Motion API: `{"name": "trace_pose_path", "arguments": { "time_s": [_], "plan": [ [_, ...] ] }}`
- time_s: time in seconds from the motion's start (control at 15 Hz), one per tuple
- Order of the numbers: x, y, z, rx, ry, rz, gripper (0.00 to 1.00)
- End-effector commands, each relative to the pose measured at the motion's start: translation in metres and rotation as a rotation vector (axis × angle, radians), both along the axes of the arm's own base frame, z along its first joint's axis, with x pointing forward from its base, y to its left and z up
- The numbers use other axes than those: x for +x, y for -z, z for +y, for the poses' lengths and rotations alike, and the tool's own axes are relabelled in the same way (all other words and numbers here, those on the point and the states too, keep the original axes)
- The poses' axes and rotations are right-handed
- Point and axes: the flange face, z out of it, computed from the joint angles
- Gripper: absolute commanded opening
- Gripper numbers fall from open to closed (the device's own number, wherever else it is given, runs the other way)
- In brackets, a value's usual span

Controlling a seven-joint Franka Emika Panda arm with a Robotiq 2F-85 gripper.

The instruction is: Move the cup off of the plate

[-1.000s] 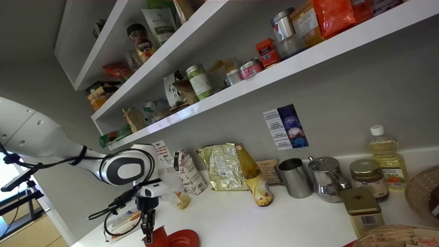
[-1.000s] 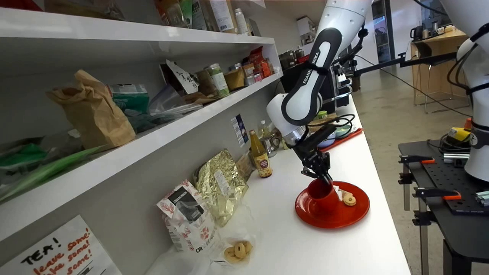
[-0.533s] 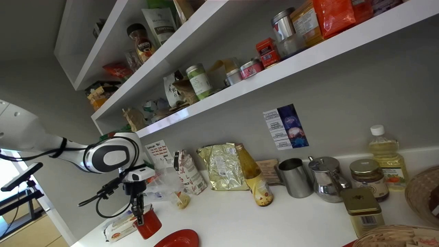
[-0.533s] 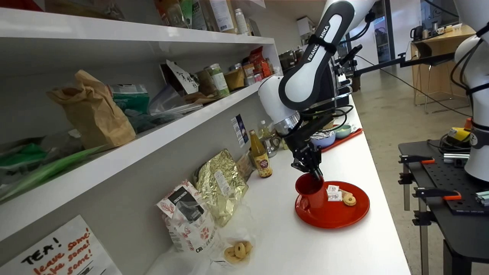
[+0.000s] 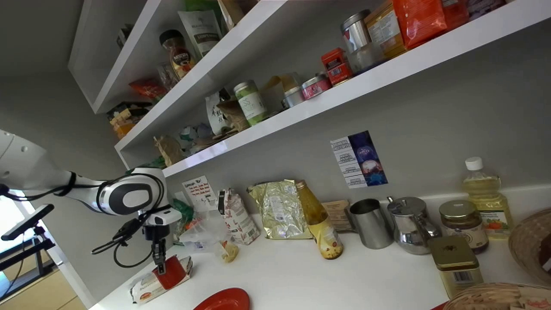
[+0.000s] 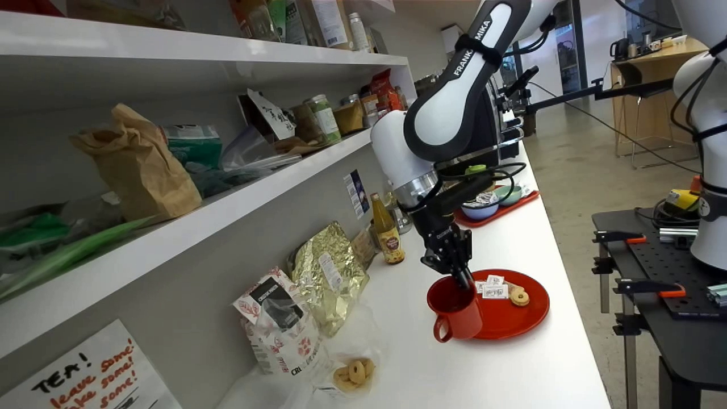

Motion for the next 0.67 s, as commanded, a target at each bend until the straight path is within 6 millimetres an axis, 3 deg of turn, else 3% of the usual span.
{"name": "trace_pose_path", "arguments": {
  "time_s": [0.0,0.6],
  "plan": [
    [0.010,0.017,0.016,0.028,0.013,0.031,0.02],
    [0.019,0.088,0.038,0.099,0.204,0.157,0.02]
  ]
}}
